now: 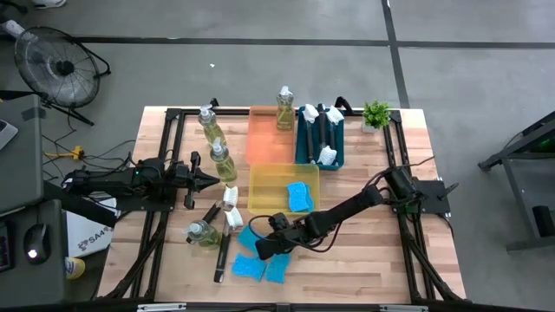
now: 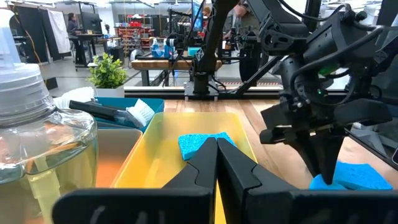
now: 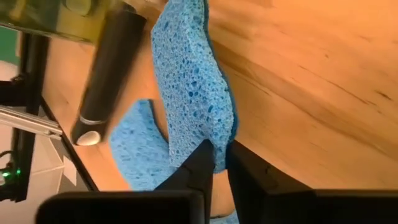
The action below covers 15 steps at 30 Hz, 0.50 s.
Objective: Pick & Place Kitchen Sink Supplies
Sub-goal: Stack the sponge on top of the sponge in the yellow bin
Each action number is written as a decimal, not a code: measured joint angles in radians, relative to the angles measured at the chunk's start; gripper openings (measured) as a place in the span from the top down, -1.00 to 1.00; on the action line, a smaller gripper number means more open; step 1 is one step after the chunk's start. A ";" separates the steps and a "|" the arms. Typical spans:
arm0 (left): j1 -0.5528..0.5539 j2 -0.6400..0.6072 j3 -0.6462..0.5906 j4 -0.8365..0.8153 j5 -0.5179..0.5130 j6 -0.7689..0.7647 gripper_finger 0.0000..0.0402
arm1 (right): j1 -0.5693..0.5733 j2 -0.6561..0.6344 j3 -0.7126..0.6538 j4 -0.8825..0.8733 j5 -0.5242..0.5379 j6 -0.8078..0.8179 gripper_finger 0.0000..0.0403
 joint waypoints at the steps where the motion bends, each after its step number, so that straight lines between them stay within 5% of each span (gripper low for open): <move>1: 0.000 0.000 0.000 0.000 0.000 0.000 1.00 | 0.000 -0.006 0.000 0.001 0.007 -0.006 0.85; 9: 0.000 0.000 0.000 0.000 0.000 0.000 1.00 | 0.005 -0.071 0.002 0.010 0.055 -0.045 0.90; 15: 0.000 0.000 0.000 0.000 0.000 0.000 1.00 | 0.042 -0.144 -0.024 -0.054 0.219 -0.015 0.91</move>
